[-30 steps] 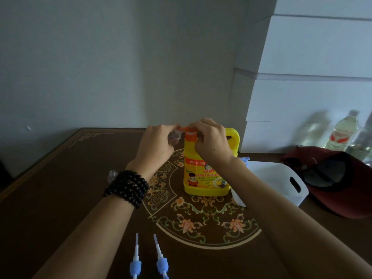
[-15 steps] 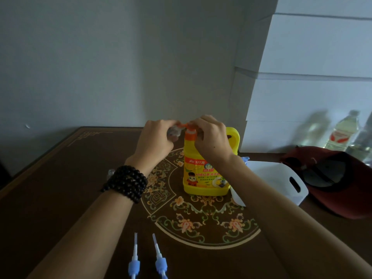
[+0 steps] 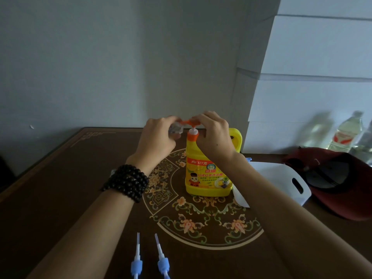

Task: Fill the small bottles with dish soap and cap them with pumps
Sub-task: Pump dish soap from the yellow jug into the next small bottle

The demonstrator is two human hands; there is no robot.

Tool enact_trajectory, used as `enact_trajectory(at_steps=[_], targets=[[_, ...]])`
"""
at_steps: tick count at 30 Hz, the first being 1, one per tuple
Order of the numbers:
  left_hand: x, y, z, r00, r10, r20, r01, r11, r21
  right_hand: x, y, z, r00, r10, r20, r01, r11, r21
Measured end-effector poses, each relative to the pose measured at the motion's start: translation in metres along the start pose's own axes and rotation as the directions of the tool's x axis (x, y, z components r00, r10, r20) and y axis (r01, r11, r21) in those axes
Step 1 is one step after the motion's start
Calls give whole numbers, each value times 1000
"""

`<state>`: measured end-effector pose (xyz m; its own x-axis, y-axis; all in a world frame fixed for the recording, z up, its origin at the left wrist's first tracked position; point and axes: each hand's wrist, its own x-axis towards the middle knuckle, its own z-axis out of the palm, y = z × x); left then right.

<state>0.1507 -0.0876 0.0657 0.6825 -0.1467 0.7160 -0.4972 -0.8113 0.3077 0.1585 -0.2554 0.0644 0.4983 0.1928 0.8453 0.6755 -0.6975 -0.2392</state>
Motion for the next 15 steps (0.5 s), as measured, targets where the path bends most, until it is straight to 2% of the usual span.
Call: enact_trajectory(at_steps=[6,15], targets=[[-11,-2,8,998,-5,56,7,1000,-27,-11,-1,6,999,20,31,-21,1000,9],[4,1,-4,999,-17,27,17,1000,-2,10,-3,-11,996,-21,81,21,1000,-3]])
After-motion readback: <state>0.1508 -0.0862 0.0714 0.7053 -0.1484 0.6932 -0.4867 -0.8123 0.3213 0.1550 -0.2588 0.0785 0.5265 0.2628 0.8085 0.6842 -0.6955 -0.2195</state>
